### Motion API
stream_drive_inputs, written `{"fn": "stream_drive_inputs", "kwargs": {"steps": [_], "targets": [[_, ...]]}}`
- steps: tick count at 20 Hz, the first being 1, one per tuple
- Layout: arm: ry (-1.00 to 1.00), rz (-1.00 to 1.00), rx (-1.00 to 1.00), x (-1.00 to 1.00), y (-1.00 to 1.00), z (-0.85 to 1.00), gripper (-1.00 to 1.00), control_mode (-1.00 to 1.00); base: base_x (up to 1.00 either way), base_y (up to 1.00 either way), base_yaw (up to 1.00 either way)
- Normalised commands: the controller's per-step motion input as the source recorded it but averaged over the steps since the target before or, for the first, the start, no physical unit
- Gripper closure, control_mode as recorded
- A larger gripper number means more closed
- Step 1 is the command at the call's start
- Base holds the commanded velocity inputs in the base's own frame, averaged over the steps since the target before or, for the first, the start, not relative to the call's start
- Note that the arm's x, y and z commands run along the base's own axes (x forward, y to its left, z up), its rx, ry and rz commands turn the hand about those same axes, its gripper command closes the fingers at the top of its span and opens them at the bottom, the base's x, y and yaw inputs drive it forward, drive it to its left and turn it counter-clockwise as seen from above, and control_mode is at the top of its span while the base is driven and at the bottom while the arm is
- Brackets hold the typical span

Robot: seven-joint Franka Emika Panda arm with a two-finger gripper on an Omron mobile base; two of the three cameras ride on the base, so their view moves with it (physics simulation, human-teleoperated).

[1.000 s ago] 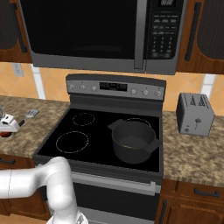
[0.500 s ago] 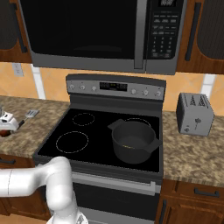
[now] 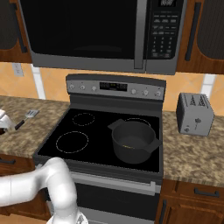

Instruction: Put the cucumber and bell pepper in the pot. Retrieve the spatula and lightly stir the vegetables in the pot.

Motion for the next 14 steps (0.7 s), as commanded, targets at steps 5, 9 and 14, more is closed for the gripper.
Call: {"fn": "stream_drive_inputs", "kwargs": {"steps": [5,9,14], "targets": [[-0.07,-0.08,0.12,-0.59,-1.0,0.91,1.0,-1.0,0.0,0.0,0.0],[-0.02,-0.12,0.08,-0.3,-1.0,0.56,1.0,-1.0,0.0,0.0,0.0],[0.0,-0.17,0.05,-0.04,-1.0,0.14,1.0,-1.0,0.0,0.0,0.0]]}}
